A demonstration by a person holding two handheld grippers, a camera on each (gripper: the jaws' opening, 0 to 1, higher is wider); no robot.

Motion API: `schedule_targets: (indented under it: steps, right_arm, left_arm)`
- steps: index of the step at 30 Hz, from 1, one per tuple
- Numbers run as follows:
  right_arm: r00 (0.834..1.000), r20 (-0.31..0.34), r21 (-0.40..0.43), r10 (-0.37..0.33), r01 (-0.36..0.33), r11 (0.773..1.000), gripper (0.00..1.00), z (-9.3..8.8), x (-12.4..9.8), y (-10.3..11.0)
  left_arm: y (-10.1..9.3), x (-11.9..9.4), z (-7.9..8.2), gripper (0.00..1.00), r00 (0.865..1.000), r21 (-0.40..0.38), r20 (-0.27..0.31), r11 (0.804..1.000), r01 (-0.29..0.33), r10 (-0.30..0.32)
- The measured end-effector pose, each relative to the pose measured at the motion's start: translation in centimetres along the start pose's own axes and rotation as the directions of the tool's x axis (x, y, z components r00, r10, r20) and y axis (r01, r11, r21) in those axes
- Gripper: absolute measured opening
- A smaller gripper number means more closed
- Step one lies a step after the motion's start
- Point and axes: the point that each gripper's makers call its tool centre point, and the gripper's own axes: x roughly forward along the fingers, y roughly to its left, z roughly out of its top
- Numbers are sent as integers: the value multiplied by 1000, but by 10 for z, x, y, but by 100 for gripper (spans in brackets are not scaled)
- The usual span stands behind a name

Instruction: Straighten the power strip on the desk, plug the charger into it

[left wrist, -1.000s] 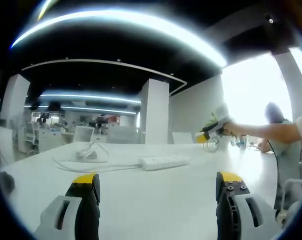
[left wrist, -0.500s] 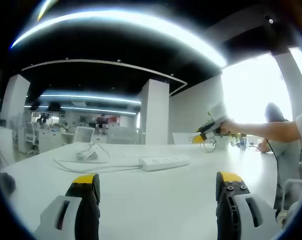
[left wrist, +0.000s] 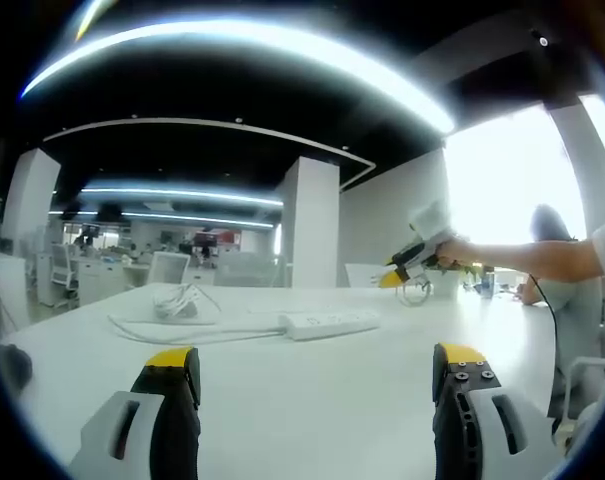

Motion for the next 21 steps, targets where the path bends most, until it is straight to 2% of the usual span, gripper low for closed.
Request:
schedule_targets:
  steps: [21]
  right_arm:
    - [993, -114, -165, -8, -11, 986, 27, -3, 8, 11]
  left_arm:
    - [2, -3, 1, 99, 1000, 4, -2, 1000, -4, 4]
